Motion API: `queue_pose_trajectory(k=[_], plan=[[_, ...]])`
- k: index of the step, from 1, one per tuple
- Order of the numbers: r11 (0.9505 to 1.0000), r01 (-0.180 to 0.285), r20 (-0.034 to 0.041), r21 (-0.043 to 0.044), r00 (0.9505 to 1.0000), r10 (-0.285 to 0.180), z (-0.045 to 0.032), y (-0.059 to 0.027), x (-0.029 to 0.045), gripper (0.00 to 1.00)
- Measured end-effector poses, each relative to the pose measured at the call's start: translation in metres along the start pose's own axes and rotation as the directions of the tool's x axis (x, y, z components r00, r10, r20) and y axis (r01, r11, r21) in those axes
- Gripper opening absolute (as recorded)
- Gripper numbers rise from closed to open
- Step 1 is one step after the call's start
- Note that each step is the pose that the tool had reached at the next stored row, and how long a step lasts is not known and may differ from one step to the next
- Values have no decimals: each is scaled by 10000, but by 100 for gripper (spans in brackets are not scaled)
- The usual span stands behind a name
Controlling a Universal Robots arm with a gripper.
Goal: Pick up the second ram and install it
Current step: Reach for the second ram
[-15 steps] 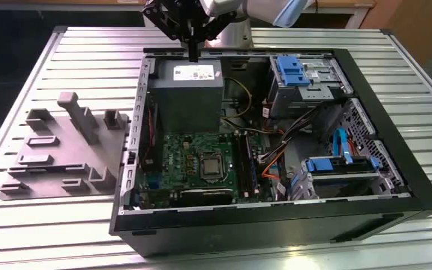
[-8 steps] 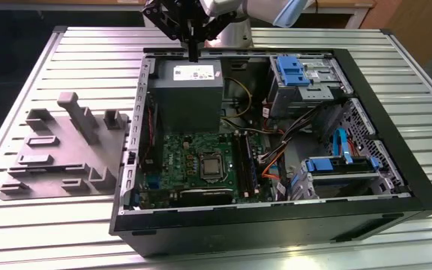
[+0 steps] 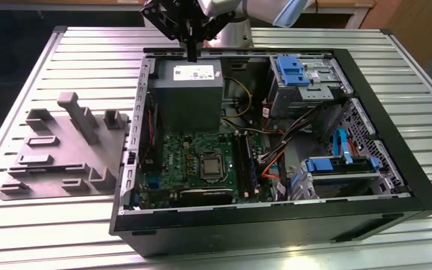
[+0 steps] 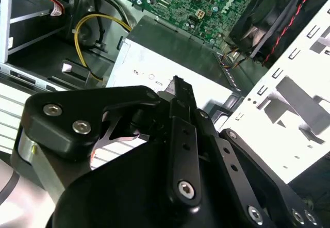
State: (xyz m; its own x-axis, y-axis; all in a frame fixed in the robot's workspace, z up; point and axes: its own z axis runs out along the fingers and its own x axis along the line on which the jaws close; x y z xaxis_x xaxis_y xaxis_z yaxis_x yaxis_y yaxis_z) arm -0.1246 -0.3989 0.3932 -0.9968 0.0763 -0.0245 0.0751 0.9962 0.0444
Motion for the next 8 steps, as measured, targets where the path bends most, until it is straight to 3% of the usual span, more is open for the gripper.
queue_pose_trajectory(k=[8], plan=[[10000,0,-1,0,10000,0,-2,-9,122,10]])
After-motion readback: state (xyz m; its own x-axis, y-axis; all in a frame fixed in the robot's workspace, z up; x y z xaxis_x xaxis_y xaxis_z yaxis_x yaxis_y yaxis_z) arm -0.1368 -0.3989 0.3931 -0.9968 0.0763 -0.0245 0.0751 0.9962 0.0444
